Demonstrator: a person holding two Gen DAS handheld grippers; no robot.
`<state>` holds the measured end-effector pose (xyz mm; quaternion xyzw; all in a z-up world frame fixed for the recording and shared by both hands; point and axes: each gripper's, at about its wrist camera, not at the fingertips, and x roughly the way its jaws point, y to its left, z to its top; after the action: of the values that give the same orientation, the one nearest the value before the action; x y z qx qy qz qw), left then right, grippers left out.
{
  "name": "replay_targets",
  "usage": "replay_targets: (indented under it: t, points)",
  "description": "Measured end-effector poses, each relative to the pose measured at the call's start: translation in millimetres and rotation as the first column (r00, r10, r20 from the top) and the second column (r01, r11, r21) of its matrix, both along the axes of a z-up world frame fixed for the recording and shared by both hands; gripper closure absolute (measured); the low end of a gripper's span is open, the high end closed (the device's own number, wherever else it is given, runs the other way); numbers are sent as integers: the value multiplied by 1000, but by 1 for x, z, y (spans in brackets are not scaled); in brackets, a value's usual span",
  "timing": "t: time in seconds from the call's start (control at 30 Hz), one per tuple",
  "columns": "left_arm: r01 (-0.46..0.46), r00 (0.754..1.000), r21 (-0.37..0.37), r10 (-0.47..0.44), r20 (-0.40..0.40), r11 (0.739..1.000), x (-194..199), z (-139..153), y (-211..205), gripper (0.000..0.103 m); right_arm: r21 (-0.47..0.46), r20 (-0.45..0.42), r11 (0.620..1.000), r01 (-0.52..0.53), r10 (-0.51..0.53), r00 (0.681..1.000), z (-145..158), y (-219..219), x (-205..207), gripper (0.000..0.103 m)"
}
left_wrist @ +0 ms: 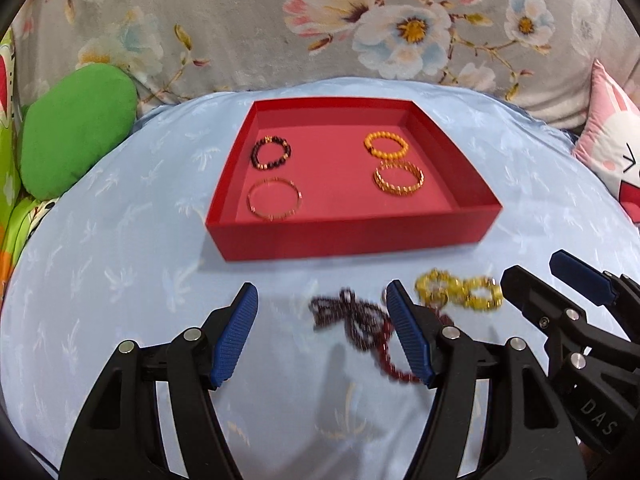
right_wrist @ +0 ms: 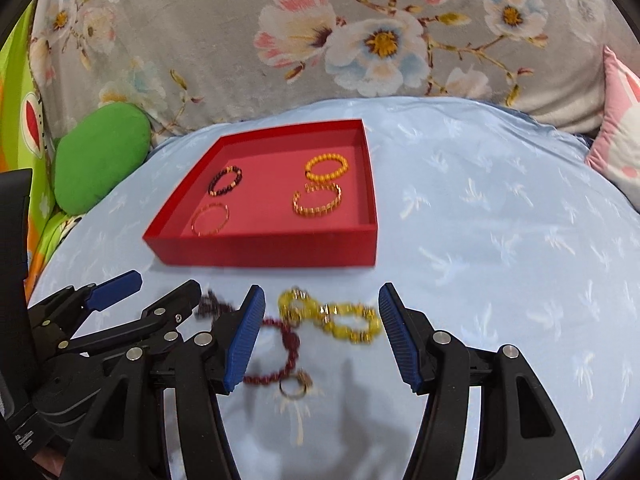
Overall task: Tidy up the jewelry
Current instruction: 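Move both tools back toward the remaining jewelry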
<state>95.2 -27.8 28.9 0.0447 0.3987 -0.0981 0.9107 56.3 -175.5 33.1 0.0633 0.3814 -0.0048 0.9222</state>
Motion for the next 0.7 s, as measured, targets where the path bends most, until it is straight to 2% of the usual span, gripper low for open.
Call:
replay_targets:
  t: [0.2, 0.33, 0.7]
  points:
    - [1, 999, -22, -2, -32, 1000, -22, -20, 3, 39, 2, -32, 1000, -5, 5, 999, -19, 1, -25, 45]
    - [-34, 999, -47, 33, -37, 998, -29, -28, 14, 38, 2, -48, 1000, -4, 4, 999, -30, 2, -34, 45]
    - [-100, 990, -124, 86, -114, 987, -13, -38, 30, 36, 27, -79, 1000, 16, -14, 997, -45, -5, -35, 45]
